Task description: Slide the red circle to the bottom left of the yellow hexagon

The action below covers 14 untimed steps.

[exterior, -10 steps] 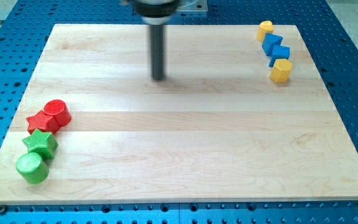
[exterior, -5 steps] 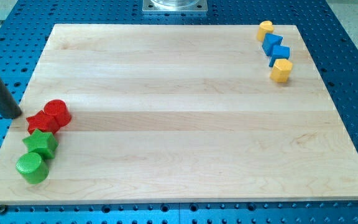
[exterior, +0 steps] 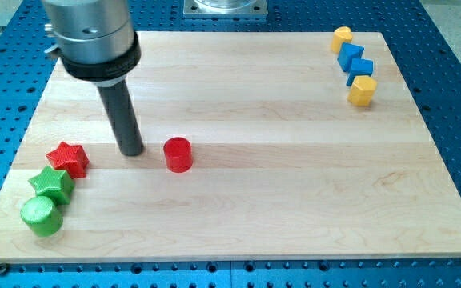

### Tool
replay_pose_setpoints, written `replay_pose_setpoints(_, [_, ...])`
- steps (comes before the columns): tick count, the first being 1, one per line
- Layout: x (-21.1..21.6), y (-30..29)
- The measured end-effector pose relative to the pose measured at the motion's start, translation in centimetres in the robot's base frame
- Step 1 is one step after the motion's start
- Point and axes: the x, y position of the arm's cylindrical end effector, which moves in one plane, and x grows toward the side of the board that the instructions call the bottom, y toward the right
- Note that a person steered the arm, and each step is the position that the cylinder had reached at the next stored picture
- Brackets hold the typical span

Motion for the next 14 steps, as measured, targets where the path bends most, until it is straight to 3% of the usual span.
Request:
replay_pose_setpoints(2, [1.6,12.0])
replay_pose_setpoints(3, [1.6,21.2])
replay_pose_setpoints(4, [2.3,19.6])
replay_pose_setpoints(5, [3.4,22.2])
replay_pose_setpoints(7, [1.2,32.1])
replay_pose_setpoints(8, [-0.1,33.0])
replay_pose_setpoints(9, [3.0,30.2])
replay_pose_setpoints(11, [0.6,32.7])
replay_pose_setpoints(13, [-0.5,29.1])
replay_pose_setpoints(14, [-0.8,34.8])
